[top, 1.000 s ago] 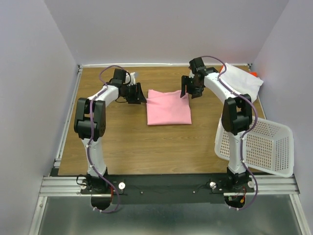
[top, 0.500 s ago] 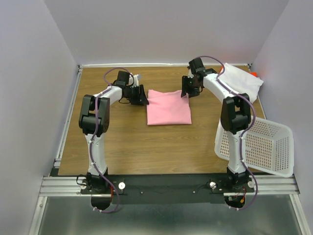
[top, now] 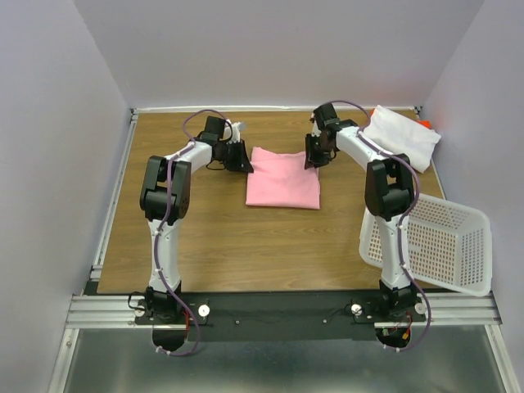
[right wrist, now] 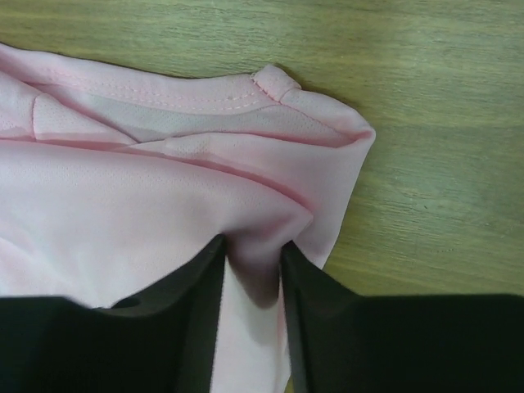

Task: Fold and stack the t-shirts
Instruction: Fold the tshirt, then neatly place the folded tshirt to the corner

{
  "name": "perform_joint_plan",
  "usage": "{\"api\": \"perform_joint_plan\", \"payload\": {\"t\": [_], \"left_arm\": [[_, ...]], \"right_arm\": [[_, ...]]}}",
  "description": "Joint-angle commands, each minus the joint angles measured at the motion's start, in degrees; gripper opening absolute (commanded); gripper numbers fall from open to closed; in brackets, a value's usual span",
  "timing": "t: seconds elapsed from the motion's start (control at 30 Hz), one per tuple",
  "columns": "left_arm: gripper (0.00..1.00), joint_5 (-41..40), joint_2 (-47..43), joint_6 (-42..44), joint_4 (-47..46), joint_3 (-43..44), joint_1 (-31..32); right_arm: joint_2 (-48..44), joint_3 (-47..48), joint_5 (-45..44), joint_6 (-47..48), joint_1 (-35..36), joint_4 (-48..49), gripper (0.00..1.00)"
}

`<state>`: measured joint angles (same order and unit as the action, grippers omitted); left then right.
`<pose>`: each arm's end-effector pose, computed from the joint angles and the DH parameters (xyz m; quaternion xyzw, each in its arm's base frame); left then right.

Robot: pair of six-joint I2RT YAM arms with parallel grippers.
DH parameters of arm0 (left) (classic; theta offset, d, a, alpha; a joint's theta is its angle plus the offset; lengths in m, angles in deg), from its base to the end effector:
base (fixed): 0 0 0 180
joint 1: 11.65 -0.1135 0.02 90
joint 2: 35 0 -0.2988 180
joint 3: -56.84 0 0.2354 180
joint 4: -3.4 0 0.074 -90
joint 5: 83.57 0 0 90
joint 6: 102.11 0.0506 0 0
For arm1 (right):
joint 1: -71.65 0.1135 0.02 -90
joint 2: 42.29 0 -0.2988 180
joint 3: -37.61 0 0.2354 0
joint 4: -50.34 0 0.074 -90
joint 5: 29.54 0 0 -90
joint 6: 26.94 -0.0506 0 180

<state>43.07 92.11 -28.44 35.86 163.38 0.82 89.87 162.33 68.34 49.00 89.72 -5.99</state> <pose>0.4715 -0.1352 0.1775 0.0693 0.9032 -0.3636 0.2174 0.4816 0.1644 0.1932 -0.0496 0.9705 0.1269 0.1990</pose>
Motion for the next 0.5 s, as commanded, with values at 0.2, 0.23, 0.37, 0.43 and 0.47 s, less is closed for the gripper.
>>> {"api": "perform_joint_plan", "payload": {"t": [0.2,0.23,0.37,0.43,0.47], "left_arm": [[0.00,2.91,-1.15,0.25,-1.43,-0.09,0.27],[0.00,2.73,-1.60,0.34,-1.52,-0.62,0.27],[0.00,2.47,-4.41,0.25,-1.78,-4.57,0.27],[0.00,2.03,-6.43,0.34,-2.05,-8.17,0.27],[0.00,2.03,-7.31,0.25,-2.31,-9.49,0.27]], "right_arm": [[-2.95,-4.04,2.58,0.88,0.30,1.22,0.04],[-4.09,-5.35,2.67,0.97,0.30,1.22,0.03],[-7.00,-9.83,4.16,0.62,0.39,1.57,0.00],[-8.49,-11.94,5.13,0.27,0.57,2.01,0.01],[-9.10,-12.91,5.39,0.18,0.66,2.27,0.00]]}}
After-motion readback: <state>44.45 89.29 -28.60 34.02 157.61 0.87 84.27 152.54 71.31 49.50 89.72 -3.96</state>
